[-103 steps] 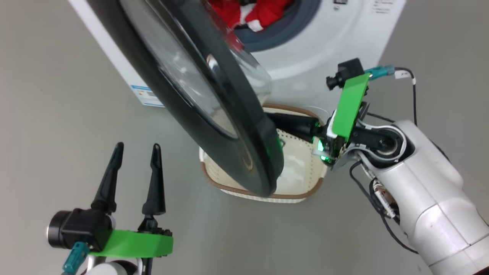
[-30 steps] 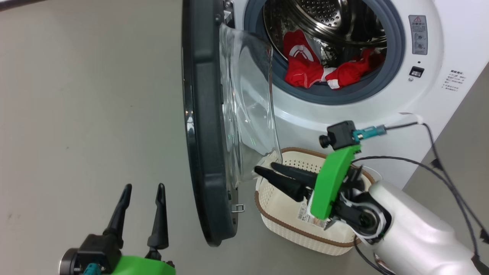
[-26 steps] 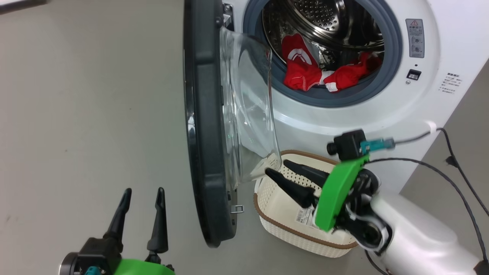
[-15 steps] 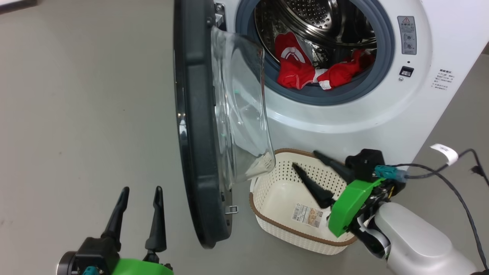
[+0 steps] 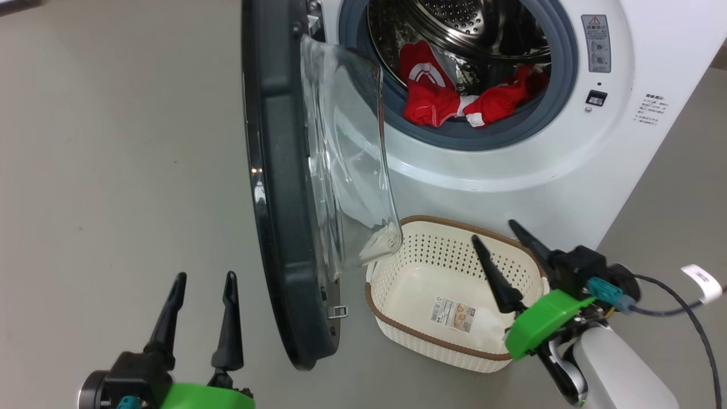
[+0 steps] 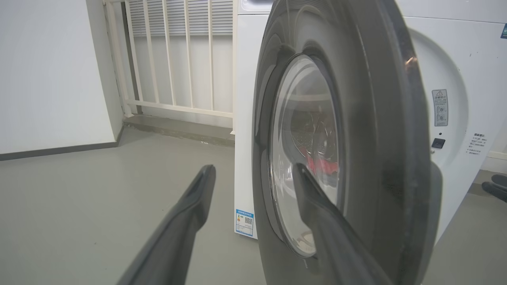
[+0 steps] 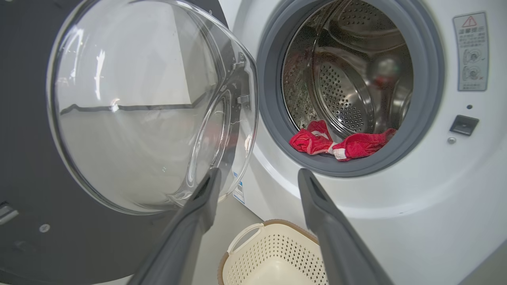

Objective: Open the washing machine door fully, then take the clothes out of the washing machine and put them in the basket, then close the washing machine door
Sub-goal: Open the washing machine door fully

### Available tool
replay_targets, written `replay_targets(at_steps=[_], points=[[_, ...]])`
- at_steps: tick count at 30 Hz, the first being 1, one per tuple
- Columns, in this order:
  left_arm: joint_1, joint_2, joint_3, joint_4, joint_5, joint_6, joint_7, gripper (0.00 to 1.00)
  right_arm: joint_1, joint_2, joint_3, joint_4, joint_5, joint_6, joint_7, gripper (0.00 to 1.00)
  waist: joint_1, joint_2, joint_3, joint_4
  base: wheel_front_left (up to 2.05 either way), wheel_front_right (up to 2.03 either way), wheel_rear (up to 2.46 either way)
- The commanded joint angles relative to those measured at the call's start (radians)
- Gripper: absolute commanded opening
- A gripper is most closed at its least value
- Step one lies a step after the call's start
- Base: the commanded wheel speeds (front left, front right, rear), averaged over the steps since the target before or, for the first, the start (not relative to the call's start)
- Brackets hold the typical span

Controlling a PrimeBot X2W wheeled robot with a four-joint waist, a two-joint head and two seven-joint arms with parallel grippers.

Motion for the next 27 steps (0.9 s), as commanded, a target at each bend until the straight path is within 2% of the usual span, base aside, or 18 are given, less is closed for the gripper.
replay_targets(at_steps=[1,10,18,27], points=[[-0.012,0.013,0.033,-0.029,0.005,0.004,-0.005,1.00,0.008,0.013,-0.011,-0.044,-0.031,0.003,-0.013,1.00,0.0000,0.0000,0.001,-0.001,0.00,0.00,0.00],[-0.018,0.013,0.030,-0.022,0.011,-0.003,-0.005,1.00,0.122,0.049,-0.174,-0.176,-0.140,0.003,-0.013,1.00,0.0000,0.0000,-0.005,0.000,0.00,0.00,0.00],[-0.019,0.013,0.032,-0.027,0.010,-0.003,-0.005,1.00,0.166,0.052,-0.181,-0.263,-0.132,0.003,-0.013,1.00,0.0000,0.0000,0.003,-0.005,0.00,0.00,0.00],[-0.023,0.013,0.028,-0.026,0.008,-0.002,-0.005,1.00,0.181,0.052,-0.178,-0.277,-0.126,0.003,-0.013,1.00,0.0000,0.0000,0.005,-0.003,0.00,0.00,0.00]])
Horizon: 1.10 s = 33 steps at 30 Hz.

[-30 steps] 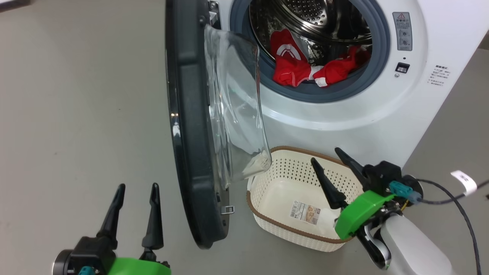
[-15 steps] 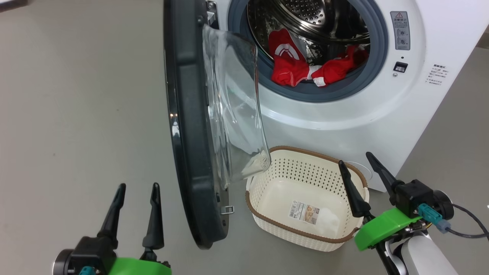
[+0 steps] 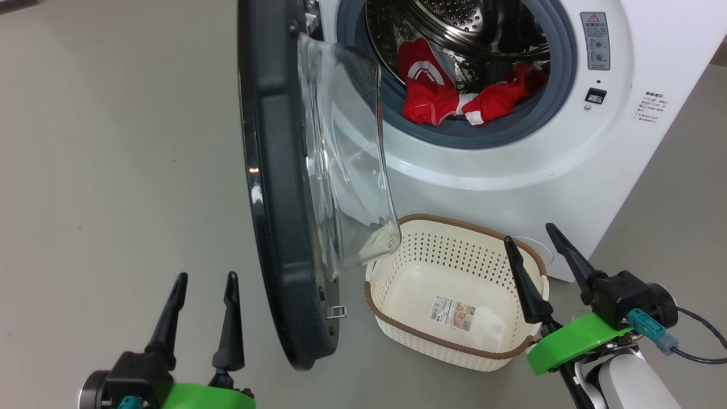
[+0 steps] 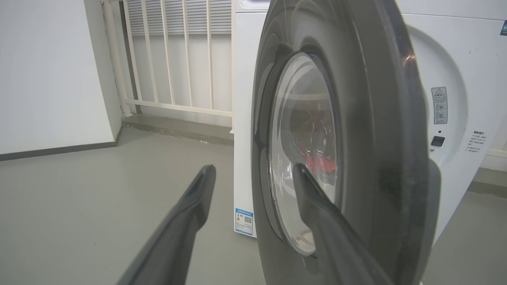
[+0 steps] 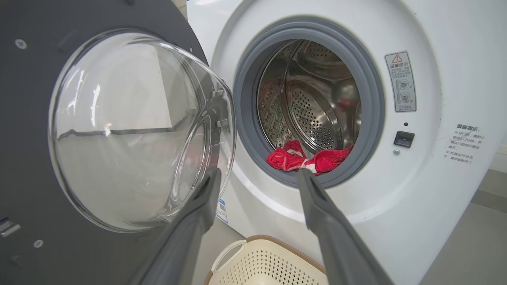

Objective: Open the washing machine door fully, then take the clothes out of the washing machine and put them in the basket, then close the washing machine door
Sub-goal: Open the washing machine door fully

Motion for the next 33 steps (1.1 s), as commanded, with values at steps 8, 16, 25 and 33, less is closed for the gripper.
replay_targets(at_steps=[8,16,25,33], points=[[-0.022,0.013,0.032,-0.018,0.001,-0.002,-0.005,1.00,-0.005,0.005,0.036,-0.018,0.021,0.003,-0.006,1.00,0.0000,0.0000,-0.001,0.000,0.00,0.00,0.00],[-0.023,0.013,0.031,-0.017,-0.005,-0.002,-0.005,1.00,-0.007,0.005,0.036,-0.015,0.022,0.003,-0.006,1.00,0.0000,0.0000,0.003,0.001,0.00,0.00,0.00],[-0.043,0.013,0.037,-0.053,-0.020,-0.008,-0.005,0.00,-0.002,0.005,0.037,0.002,0.046,0.003,-0.006,1.00,0.0000,0.0000,-0.007,0.006,0.00,0.00,0.00],[-0.136,0.013,0.038,-0.184,-0.058,-0.041,-0.005,0.00,0.000,0.005,0.049,0.018,0.074,0.003,-0.006,1.00,0.0000,0.0000,-0.020,0.007,0.00,0.00,0.00]])
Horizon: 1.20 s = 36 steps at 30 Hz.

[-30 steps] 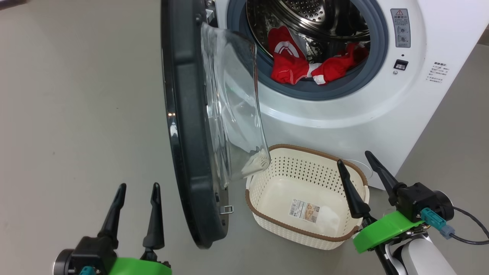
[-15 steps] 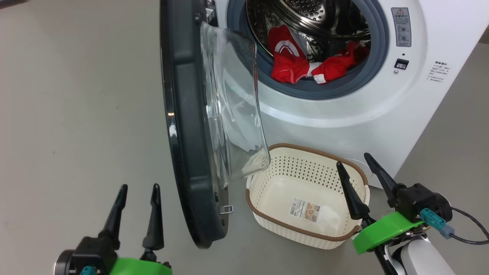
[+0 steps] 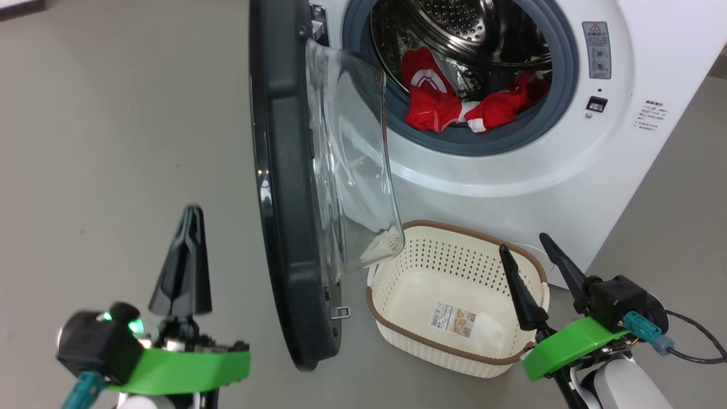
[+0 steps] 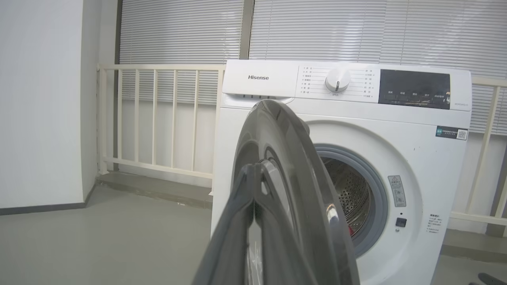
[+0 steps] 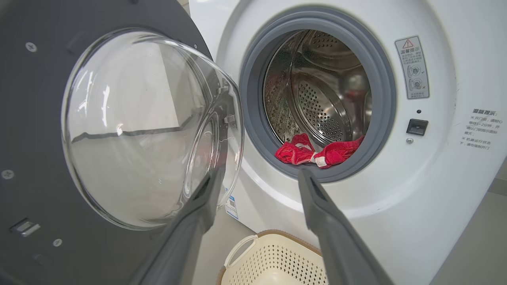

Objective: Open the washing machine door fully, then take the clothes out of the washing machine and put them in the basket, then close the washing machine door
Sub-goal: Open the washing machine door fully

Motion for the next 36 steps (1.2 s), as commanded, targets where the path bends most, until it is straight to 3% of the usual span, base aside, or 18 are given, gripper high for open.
replay_targets(at_steps=[1,9,19,26,36], points=[[-0.047,0.013,0.031,-0.040,-0.006,-0.006,-0.005,0.00,-0.001,0.004,0.025,-0.020,0.012,0.003,-0.006,1.00,0.0000,0.0000,-0.001,-0.001,0.00,0.00,0.00],[-0.124,0.013,-0.113,-0.126,-0.065,-0.039,-0.005,0.00,0.007,0.004,0.042,-0.017,0.002,0.003,-0.006,1.00,0.0000,0.0000,-0.012,-0.020,0.00,0.00,0.00],[-0.097,0.013,-0.310,0.013,-0.094,-0.034,0.065,0.00,0.002,0.004,0.039,-0.021,-0.004,0.003,-0.006,1.00,0.0000,0.0000,0.004,-0.043,0.00,0.00,0.00],[-0.088,0.019,-0.316,0.089,-0.101,-0.015,0.121,0.00,0.000,0.004,0.038,-0.021,-0.013,0.003,-0.006,1.00,0.0000,0.0000,0.021,-0.040,0.00,0.00,0.00],[-0.080,0.038,-0.283,0.123,-0.081,0.055,0.127,0.00,-0.001,0.004,0.042,-0.016,-0.010,0.003,-0.006,1.00,0.0000,0.0000,0.029,-0.017,0.00,0.00,0.00]])
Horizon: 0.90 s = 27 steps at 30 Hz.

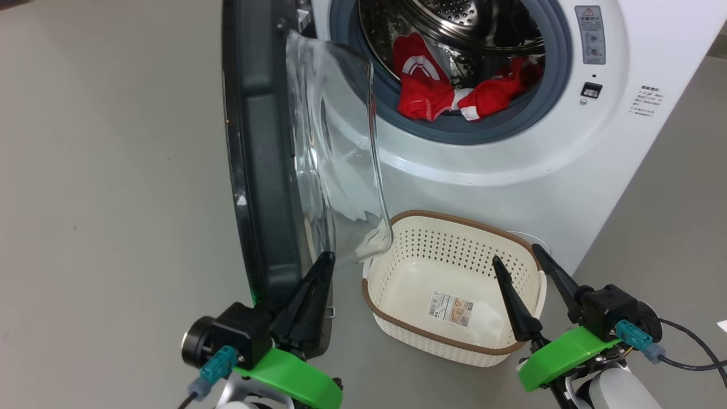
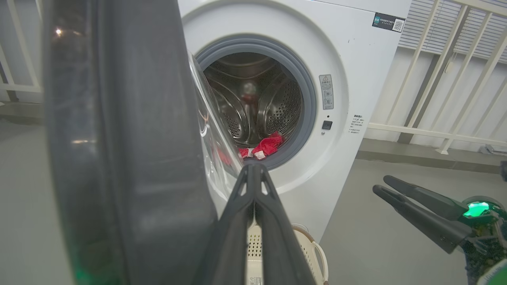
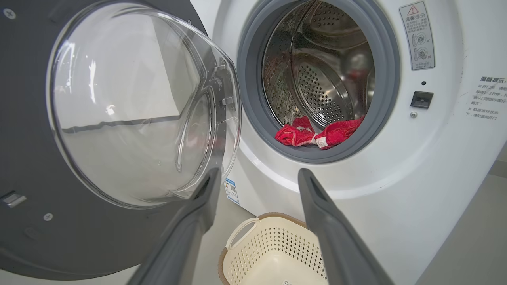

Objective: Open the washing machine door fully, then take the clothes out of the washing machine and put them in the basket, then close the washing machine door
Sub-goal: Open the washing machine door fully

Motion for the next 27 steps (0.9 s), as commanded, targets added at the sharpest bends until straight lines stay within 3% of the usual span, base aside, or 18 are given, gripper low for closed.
replay_targets(at_steps=[1,14,27], points=[[-0.005,0.019,0.047,-0.021,0.003,0.020,0.001,0.00,-0.019,0.003,0.020,-0.023,-0.002,0.003,-0.006,1.00,0.0000,0.0000,0.001,0.006,0.00,0.00,0.00],[0.014,0.071,0.128,-0.008,-0.006,0.086,-0.002,0.00,-0.017,0.003,0.019,-0.010,-0.015,0.003,-0.006,1.00,0.0000,0.0000,-0.001,0.053,0.00,0.00,0.00],[0.014,0.141,0.267,0.060,-0.048,0.146,-0.051,0.00,-0.017,0.003,0.048,0.000,-0.014,0.003,-0.006,1.00,0.0000,0.0000,0.002,0.045,0.00,0.00,0.00]])
